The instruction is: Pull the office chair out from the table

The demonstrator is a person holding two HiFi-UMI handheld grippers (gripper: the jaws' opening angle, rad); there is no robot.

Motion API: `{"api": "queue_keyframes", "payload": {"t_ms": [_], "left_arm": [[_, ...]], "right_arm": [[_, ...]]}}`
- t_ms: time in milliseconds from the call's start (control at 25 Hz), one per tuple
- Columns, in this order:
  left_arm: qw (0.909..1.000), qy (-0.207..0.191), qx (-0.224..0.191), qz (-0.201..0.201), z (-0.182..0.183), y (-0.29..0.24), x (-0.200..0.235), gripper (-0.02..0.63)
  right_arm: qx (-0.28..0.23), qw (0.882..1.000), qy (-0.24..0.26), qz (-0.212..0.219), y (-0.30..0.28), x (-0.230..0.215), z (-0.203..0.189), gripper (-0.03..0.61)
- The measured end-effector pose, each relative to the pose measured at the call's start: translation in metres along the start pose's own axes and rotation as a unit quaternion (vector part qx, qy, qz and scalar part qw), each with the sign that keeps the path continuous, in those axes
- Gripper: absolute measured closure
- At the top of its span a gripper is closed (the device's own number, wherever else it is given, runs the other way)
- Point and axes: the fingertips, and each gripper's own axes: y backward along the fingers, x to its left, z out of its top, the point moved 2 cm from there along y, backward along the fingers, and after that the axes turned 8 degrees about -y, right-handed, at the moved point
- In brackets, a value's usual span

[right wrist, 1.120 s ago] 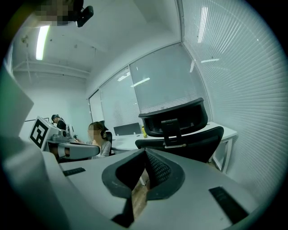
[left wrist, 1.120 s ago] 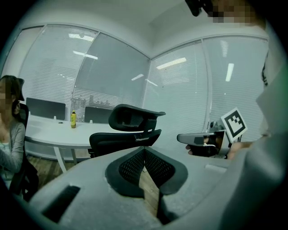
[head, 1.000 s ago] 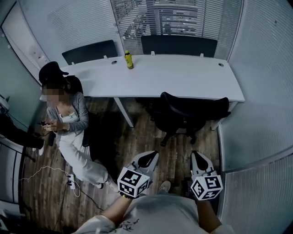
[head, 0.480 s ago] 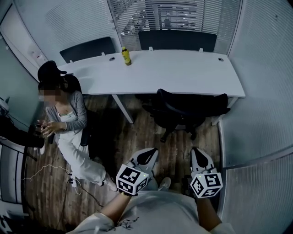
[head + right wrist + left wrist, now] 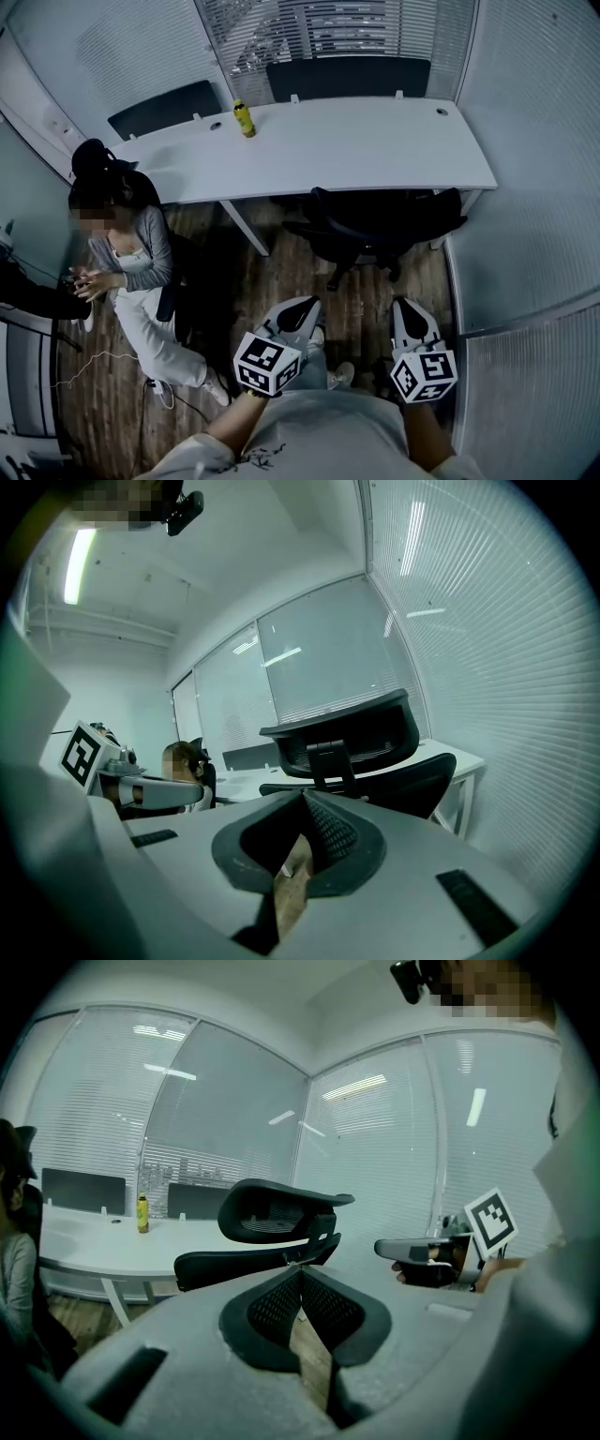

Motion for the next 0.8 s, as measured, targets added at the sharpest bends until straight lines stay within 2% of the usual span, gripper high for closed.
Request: {"api": "queue_keyframes", "payload": {"t_ms": [480,680,800], "left_arm": [[0.9997,-0.023,0.0,0.005,0.021,-0.033,0.05,0.601],[0.9995,-0.032,-0.002,-0.005,0.027,-0.049,0.069,0.6],[0.9992,-0.036,0.001,-0.016,0.032,-0.06,0.078,0.592]], "right_arm": [[-0.014,0.999,-0.006,-0.036,-0.035,-0.011,0.017,0.569],[-0.021,0.998,-0.007,-0.059,-0.047,-0.018,0.02,0.567],[-0.021,0.997,-0.01,-0.071,-0.054,-0.022,0.023,0.522]]}}
